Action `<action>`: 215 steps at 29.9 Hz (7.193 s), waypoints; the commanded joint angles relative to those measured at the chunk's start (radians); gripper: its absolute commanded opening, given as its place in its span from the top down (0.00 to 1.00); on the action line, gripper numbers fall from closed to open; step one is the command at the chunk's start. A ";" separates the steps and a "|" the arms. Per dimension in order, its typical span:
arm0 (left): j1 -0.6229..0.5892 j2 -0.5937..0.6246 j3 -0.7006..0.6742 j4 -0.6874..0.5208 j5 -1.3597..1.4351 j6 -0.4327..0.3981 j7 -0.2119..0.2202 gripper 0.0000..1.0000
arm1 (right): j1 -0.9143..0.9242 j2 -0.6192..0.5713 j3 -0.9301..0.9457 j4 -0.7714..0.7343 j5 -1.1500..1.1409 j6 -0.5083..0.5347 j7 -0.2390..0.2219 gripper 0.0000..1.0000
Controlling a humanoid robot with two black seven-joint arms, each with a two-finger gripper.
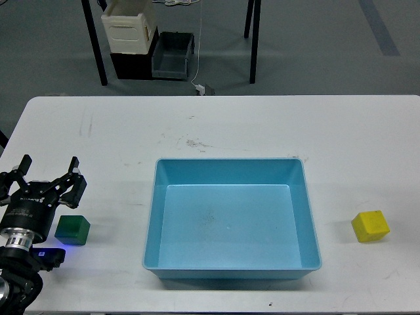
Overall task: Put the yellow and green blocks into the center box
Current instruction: 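Raise the right gripper away from the yellow cube, then lower the right gripper onto the yellow cube and close it, then lift the yellow cube with the right gripper toward the bin, then lower the yellow cube into the bin and open the right gripper, then withdraw the right gripper up and out of view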
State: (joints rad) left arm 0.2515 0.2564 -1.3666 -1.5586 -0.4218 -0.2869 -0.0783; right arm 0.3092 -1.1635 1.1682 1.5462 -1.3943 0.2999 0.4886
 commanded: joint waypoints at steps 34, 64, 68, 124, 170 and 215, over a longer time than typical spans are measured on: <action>-0.015 -0.034 0.012 0.032 0.000 0.003 0.002 0.00 | 0.295 0.001 -0.703 0.012 -0.787 0.005 0.000 0.01; -0.015 -0.032 0.012 0.052 -0.002 0.002 0.000 0.00 | 0.622 0.278 -1.111 -0.179 -0.787 0.127 0.000 0.01; -0.017 -0.032 0.012 0.052 -0.002 0.002 0.000 0.00 | 0.656 0.295 -1.167 -0.196 -0.787 0.127 0.000 0.01; -0.018 -0.031 0.001 0.069 -0.003 0.003 -0.001 0.00 | 1.169 0.258 -1.222 -0.201 -0.692 0.117 0.000 0.93; -0.020 -0.032 -0.005 0.069 -0.005 0.003 -0.009 0.00 | 1.134 1.071 -1.570 -0.451 -0.589 0.180 0.000 0.38; -0.293 0.446 -0.051 0.239 0.423 -0.153 -0.067 0.00 | 0.512 1.061 -0.256 -0.316 -0.064 -0.254 -0.146 0.06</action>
State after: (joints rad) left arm -0.0251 0.6712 -1.3932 -1.3281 -0.0997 -0.4341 -0.0836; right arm 0.8988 -0.1039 0.8197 1.1725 -1.6050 0.0481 0.3919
